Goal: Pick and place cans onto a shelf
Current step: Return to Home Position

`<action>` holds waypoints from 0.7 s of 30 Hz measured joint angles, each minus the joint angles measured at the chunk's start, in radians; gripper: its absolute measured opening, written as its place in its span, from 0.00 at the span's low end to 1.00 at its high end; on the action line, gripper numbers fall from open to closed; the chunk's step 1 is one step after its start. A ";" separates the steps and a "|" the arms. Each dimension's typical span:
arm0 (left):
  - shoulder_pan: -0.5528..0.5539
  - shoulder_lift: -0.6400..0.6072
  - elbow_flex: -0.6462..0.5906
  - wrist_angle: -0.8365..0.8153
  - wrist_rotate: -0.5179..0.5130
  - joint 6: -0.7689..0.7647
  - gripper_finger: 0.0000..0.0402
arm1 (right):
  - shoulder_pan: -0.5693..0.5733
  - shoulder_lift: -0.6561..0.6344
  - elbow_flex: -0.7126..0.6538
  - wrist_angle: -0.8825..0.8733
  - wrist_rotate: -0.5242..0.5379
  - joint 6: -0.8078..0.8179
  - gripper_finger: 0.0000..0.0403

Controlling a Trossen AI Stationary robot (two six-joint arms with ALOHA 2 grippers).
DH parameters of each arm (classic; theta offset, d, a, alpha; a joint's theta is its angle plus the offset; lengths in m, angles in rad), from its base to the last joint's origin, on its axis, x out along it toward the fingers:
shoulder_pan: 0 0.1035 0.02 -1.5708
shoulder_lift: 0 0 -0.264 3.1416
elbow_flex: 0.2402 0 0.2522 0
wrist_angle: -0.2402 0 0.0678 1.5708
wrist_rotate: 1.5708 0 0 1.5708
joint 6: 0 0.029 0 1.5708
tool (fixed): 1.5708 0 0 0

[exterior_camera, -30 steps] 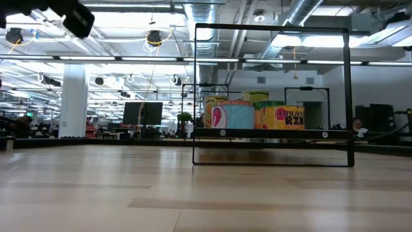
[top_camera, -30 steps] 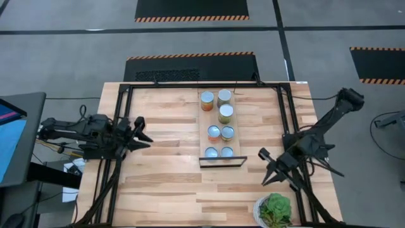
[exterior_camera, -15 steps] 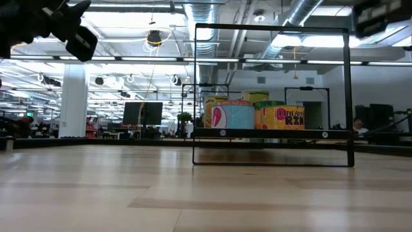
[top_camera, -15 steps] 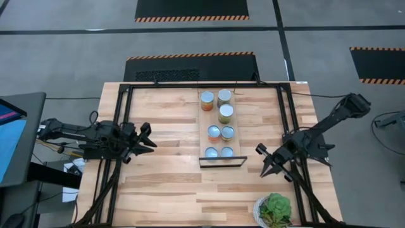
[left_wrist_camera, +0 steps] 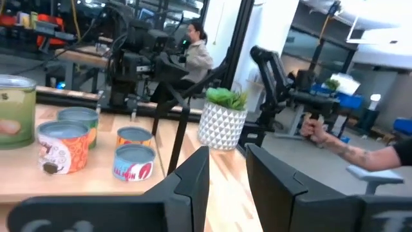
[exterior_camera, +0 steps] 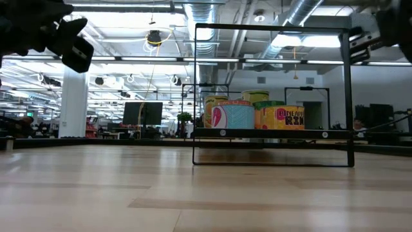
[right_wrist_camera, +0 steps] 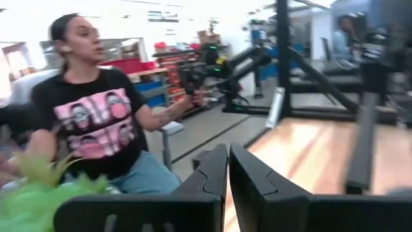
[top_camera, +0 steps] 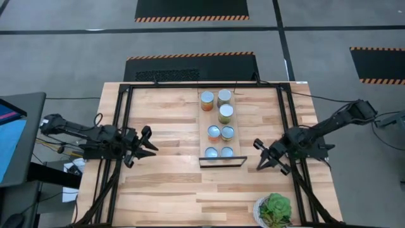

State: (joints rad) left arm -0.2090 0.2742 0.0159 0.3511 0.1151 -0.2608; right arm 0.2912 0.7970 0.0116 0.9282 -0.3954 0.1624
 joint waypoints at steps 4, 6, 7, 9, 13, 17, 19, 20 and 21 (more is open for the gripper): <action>-0.065 0.000 -0.005 -0.001 -0.079 0.049 0.23 | -0.061 0.000 0.000 -0.020 0.000 0.021 0.11; -0.085 0.000 -0.005 -0.001 -0.105 0.087 0.23 | -0.091 -0.009 0.000 -0.037 -0.003 0.021 0.11; -0.088 0.000 -0.005 0.000 -0.114 0.098 0.23 | -0.107 -0.017 0.000 -0.052 -0.010 0.022 0.11; -0.087 0.000 -0.005 0.003 -0.125 0.118 0.23 | -0.143 -0.041 0.000 -0.077 -0.039 0.025 0.11; -0.050 0.000 -0.005 -0.003 -0.142 0.128 0.23 | -0.228 -0.110 0.000 -0.137 -0.082 0.024 0.11; 0.010 0.000 -0.006 -0.004 -0.068 0.153 0.23 | -0.314 -0.179 0.000 -0.229 -0.108 0.024 0.11; 0.043 0.000 -0.006 -0.003 -0.035 0.141 0.23 | -0.350 -0.211 0.000 -0.270 -0.108 0.022 0.11; 0.060 0.000 -0.006 -0.002 -0.031 0.128 0.23 | -0.366 -0.224 0.000 -0.284 -0.107 0.022 0.11; 0.076 0.000 -0.006 0.002 -0.030 0.119 0.23 | -0.384 -0.238 0.000 -0.293 -0.107 0.019 0.11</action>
State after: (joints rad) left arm -0.1332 0.2741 0.0097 0.3533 0.0849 -0.1419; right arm -0.0929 0.5595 0.0116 0.6347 -0.5022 0.1810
